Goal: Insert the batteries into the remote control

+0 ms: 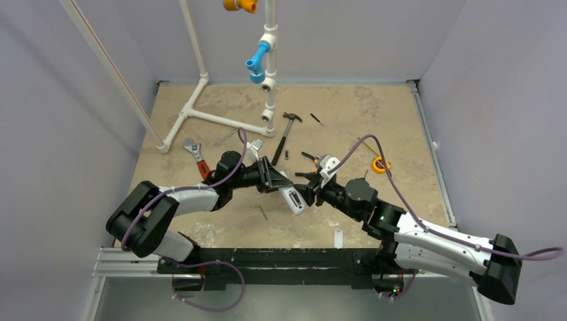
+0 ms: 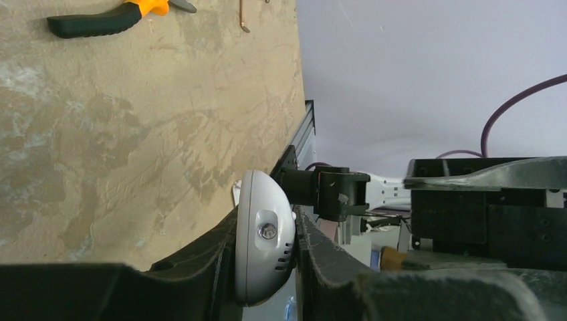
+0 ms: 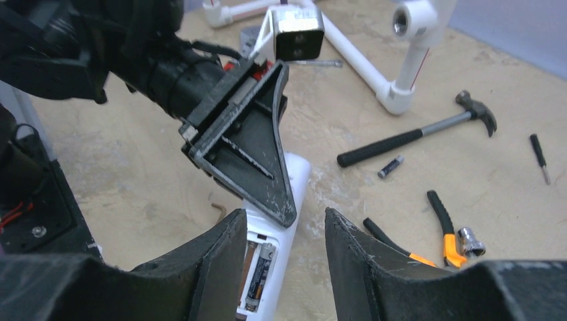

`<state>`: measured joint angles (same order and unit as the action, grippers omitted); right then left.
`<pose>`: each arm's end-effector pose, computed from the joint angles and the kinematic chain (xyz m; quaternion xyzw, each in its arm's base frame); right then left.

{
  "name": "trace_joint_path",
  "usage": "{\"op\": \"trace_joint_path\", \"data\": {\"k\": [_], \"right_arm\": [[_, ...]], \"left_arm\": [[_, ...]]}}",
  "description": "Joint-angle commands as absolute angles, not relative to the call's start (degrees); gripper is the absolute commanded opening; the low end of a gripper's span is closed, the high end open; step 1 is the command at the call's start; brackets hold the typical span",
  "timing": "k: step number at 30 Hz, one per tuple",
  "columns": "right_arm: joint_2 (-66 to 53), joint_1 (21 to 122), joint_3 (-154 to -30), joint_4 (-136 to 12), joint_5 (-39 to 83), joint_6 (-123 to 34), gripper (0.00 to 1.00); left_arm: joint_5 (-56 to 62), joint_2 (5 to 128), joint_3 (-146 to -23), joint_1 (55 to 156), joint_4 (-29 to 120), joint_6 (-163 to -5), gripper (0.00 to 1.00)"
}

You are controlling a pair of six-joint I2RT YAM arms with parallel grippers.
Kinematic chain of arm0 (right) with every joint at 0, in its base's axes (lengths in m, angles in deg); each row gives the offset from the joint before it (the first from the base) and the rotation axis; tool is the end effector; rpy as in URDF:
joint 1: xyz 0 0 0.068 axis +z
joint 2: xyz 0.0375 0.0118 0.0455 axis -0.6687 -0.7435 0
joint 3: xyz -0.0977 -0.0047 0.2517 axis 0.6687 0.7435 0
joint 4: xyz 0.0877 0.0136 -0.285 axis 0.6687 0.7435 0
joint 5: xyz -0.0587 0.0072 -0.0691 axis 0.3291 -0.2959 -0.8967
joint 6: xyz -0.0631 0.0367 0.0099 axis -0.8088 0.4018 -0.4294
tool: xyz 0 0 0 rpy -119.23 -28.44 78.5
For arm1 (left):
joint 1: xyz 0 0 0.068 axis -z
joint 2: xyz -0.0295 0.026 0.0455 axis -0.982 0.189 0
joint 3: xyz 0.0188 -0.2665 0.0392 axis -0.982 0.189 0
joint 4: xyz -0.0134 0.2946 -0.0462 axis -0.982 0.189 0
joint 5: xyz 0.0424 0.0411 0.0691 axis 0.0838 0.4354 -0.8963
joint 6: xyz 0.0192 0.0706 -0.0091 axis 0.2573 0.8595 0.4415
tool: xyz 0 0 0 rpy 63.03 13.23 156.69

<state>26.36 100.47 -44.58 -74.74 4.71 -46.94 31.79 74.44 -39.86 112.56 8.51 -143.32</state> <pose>0.1481 0.2225 0.2493 -0.2948 0.6945 0.2889 0.5894 0.2436 -0.2053 0.1363 -0.0636 0.7818 -0.6026 0.1472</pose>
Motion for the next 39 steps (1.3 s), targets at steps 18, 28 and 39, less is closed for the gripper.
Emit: {"op": "trace_joint_path", "data": {"k": [18, 28, 39], "right_arm": [[37.9, 99.5, -45.2, -66.0, 33.3, -70.8, 0.40], [34.3, 99.4, -47.6, -57.4, 42.9, -82.3, 0.42], [30.7, 99.4, -44.8, -65.7, 44.9, -86.5, 0.40]], "left_arm": [[41.0, 67.9, -39.8, 114.1, 17.5, -134.2, 0.00], [41.7, 64.4, -41.9, 115.5, 26.4, -127.8, 0.00], [43.9, 66.0, -41.5, 117.4, 20.3, -130.6, 0.00]]}}
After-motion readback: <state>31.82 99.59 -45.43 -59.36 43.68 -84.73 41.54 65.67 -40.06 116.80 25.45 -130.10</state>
